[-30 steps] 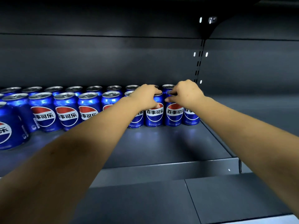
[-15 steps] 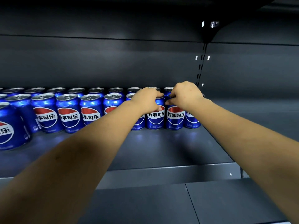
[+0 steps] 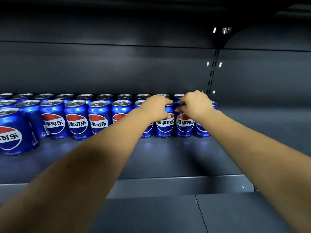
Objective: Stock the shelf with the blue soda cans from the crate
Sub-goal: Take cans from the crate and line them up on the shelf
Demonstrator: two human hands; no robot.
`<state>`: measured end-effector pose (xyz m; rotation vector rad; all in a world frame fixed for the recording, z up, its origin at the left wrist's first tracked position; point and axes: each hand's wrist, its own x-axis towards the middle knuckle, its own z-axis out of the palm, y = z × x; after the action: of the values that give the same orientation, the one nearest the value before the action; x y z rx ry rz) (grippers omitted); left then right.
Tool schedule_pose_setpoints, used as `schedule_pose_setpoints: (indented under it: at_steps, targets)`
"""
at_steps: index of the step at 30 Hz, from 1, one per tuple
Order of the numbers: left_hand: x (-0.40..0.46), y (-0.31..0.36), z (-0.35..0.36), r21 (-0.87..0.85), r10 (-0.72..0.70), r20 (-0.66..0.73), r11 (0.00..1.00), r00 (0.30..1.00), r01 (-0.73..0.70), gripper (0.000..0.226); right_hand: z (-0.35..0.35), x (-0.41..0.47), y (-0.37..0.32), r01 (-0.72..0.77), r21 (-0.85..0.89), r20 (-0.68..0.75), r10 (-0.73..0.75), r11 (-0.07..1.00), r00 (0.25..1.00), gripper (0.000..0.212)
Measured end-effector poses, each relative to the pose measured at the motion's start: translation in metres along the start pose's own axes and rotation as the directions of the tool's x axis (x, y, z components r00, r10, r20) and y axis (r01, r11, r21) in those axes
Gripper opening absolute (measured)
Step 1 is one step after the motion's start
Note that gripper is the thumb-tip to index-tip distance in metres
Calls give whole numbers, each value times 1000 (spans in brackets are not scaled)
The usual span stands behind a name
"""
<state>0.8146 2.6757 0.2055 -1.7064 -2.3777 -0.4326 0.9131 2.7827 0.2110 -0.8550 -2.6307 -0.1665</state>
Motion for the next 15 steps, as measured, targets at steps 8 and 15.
schedule_pose_setpoints:
  at_steps: [8, 15]
  targets:
    - [4, -2, 4, -147, -39, -6, 988, 999, 38, 57, 1, -5, 0, 21, -13, -17, -21, 1000, 1000, 33]
    - [22, -15, -14, -551, -203, -107, 827, 973, 112, 38, -33, 24, 12, -120, 271, 2, 125, 955, 992, 47]
